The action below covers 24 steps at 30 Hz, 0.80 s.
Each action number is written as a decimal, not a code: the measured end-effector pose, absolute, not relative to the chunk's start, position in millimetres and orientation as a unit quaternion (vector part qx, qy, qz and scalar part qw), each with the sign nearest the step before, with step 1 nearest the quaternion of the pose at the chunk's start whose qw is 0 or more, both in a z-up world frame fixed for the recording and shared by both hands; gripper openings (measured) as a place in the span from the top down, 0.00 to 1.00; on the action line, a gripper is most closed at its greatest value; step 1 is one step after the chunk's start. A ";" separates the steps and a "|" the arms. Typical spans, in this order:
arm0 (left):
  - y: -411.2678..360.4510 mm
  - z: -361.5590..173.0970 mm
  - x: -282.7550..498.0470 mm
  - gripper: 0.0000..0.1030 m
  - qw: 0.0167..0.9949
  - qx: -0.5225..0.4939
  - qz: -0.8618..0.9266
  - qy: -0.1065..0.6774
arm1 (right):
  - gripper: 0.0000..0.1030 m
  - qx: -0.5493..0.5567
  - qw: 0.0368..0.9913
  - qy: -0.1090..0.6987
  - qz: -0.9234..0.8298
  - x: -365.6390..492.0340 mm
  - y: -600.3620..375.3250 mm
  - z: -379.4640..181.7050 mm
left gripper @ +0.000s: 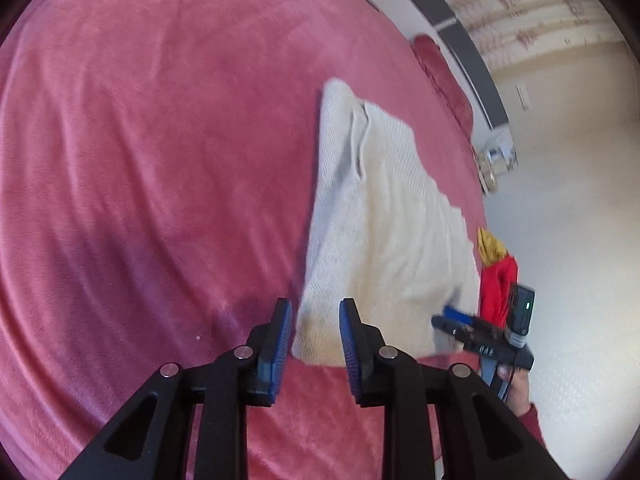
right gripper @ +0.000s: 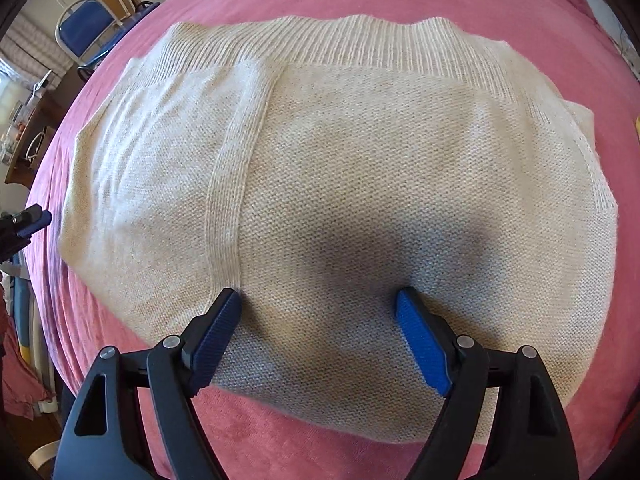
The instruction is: Fold clothes
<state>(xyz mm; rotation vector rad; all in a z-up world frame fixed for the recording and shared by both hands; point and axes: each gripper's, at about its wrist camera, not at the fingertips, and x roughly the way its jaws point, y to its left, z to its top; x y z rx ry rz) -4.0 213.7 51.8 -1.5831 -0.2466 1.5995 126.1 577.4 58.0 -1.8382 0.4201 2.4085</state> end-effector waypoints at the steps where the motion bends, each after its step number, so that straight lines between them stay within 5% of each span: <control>1: 219.4 48.1 -3.1 0.75 0.436 -0.637 0.629 -0.096 | 0.17 -0.602 0.042 0.135 0.786 126.0 578.2 57.7; 10: 220.0 41.3 12.2 0.77 0.502 -0.644 0.563 -0.125 | 0.11 -0.618 0.049 0.104 0.778 126.9 591.3 52.6; 14: 209.7 51.8 10.0 0.85 0.532 -0.627 0.544 -0.167 | 0.09 -0.619 0.053 0.102 0.777 108.9 606.3 43.1; 16: 204.7 55.2 5.5 0.85 0.526 -0.619 0.558 -0.171 | 0.01 -0.613 0.048 0.108 0.781 108.6 611.7 40.8; 24: 207.6 42.1 -9.5 0.73 0.479 -0.624 0.599 -0.151 | 0.00 -0.614 0.060 0.094 0.782 107.0 628.9 38.3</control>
